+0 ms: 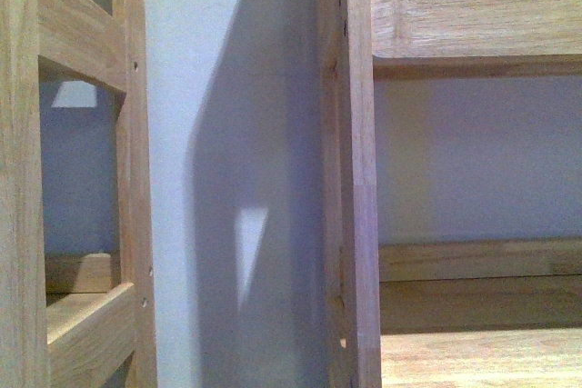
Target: Put away toys
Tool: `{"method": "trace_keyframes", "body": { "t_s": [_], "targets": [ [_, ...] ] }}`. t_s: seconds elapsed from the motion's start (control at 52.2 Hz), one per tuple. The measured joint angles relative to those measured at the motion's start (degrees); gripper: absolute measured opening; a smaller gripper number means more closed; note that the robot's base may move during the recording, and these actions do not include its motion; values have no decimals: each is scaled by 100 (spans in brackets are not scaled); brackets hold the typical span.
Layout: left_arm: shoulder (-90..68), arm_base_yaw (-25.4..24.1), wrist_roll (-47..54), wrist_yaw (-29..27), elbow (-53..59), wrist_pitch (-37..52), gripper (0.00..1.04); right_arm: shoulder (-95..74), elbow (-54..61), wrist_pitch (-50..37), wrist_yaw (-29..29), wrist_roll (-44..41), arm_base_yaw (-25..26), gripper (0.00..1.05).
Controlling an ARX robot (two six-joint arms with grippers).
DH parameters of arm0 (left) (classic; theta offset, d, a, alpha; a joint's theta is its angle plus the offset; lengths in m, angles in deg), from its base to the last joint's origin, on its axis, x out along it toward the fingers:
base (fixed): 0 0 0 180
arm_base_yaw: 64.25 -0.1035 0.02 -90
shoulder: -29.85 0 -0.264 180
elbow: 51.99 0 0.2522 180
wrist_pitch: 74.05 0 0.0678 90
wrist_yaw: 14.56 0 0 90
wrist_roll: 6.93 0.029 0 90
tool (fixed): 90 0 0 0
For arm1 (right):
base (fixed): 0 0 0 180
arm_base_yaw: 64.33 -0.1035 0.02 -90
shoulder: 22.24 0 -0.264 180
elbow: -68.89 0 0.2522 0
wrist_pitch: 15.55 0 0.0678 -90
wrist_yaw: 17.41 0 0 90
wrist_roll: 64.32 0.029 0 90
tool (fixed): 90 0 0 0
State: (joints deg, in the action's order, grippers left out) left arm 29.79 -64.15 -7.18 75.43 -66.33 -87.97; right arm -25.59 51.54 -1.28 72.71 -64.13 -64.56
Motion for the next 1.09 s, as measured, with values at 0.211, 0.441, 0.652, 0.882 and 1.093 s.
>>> {"method": "trace_keyframes", "body": {
  "t_s": [0.211, 0.441, 0.652, 0.882, 1.093],
  "targets": [
    [0, 0, 0, -2, 0, 0, 98, 249, 267, -28, -2, 0, 7, 3],
    [0, 0, 0, -2, 0, 0, 98, 289, 275, -33, -2, 0, 9, 3],
    [0, 0, 0, -2, 0, 0, 98, 293, 275, -33, -2, -4, 9, 30],
    [0, 0, 0, -2, 0, 0, 98, 293, 275, -33, -2, -4, 9, 62],
    [0, 0, 0, -2, 0, 0, 98, 293, 275, -33, -2, -4, 9, 96]
  ]
}}
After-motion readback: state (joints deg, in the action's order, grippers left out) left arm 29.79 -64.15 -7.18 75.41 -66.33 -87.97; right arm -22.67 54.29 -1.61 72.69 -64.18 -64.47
